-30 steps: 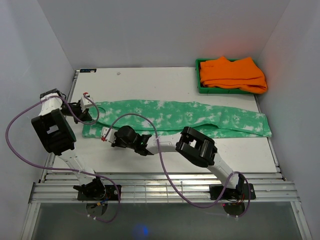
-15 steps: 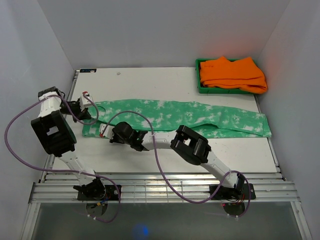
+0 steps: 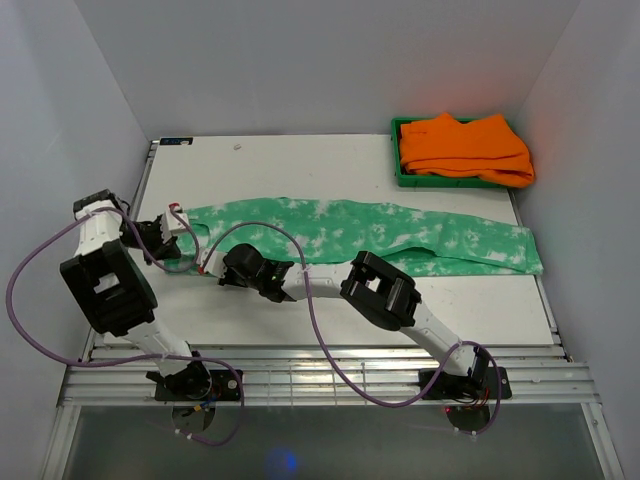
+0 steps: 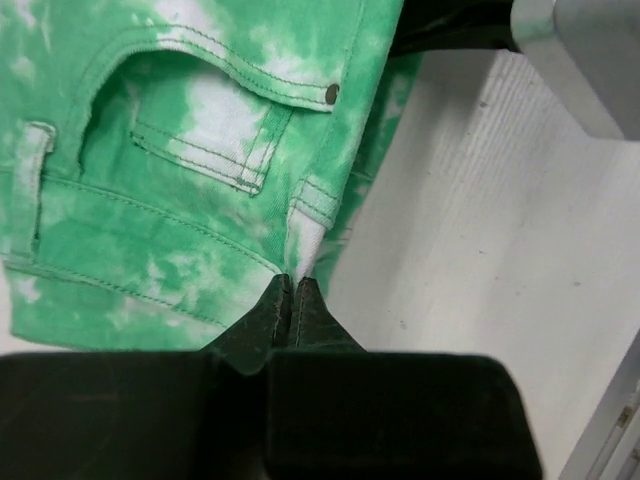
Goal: Fold and stack the trousers
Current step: Fold the trousers
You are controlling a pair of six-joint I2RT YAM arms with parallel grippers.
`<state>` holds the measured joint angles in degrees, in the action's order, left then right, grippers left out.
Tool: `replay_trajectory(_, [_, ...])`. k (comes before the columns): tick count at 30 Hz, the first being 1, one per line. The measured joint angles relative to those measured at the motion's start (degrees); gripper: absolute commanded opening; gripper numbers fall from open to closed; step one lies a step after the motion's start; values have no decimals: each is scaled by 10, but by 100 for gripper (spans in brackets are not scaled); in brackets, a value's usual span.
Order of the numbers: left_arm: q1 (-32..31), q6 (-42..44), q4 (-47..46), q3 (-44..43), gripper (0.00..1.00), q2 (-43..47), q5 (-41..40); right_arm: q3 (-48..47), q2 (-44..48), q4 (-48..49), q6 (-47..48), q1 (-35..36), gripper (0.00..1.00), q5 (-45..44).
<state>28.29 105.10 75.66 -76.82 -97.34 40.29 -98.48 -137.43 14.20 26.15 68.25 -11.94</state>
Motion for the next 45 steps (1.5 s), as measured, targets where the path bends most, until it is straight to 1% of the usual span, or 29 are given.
replay_trajectory(3, [11,-4,-4,16,0,-25,-5,0,0,-1,0,0,8,0])
replay_trajectory(8, [14,-19,-58,37,0,-88,-12,0,0,-1,1,0,8,1])
replay_trajectory(11, [14,-24,-72,37,0,-126,-13,5,0,7,3,0,8,2])
replay_trajectory(14, [16,-35,-80,37,0,-137,-10,12,2,14,6,0,8,3])
replay_trajectory(16, [16,-43,-83,38,0,-139,-8,24,8,21,9,0,12,8])
replay_trajectory(17, [16,-49,-84,37,0,-140,-7,30,13,20,10,-1,16,13])
replay_trajectory(18, [16,-54,-85,36,0,-141,-5,40,23,17,10,-2,25,20])
replay_trajectory(20, [17,-66,-82,31,0,-148,-2,73,59,-6,9,-8,37,41])
replay_trajectory(21, [17,-71,-80,27,0,-151,1,99,85,-21,12,-13,48,62])
replay_trajectory(22, [18,-76,-79,26,0,-153,2,126,116,-40,12,-21,52,86])
replay_trajectory(24, [19,-80,-79,25,0,-154,5,164,183,-93,19,-45,58,134])
replay_trajectory(26, [20,-82,-79,25,0,-155,7,170,240,-150,37,-83,59,186])
replay_trajectory(28, [20,-84,-79,24,0,-155,7,167,289,-200,64,-136,59,230])
replay_trajectory(30, [20,-86,-79,24,0,-156,7,165,325,-254,103,-195,59,254])
replay_trajectory(34, [20,-90,-78,23,0,-156,7,180,352,-341,188,-296,64,249])
replay_trajectory(37, [20,-95,-78,21,0,-158,7,244,373,-382,259,-348,65,229])
replay_trajectory(40, [20,-101,-77,19,0,-160,7,315,400,-415,328,-375,63,211])
replay_trajectory(42, [20,-105,-75,16,0,-163,7,345,416,-432,362,-383,62,204])
replay_trajectory(45, [20,-109,-73,13,0,-165,7,379,437,-427,399,-386,61,193])
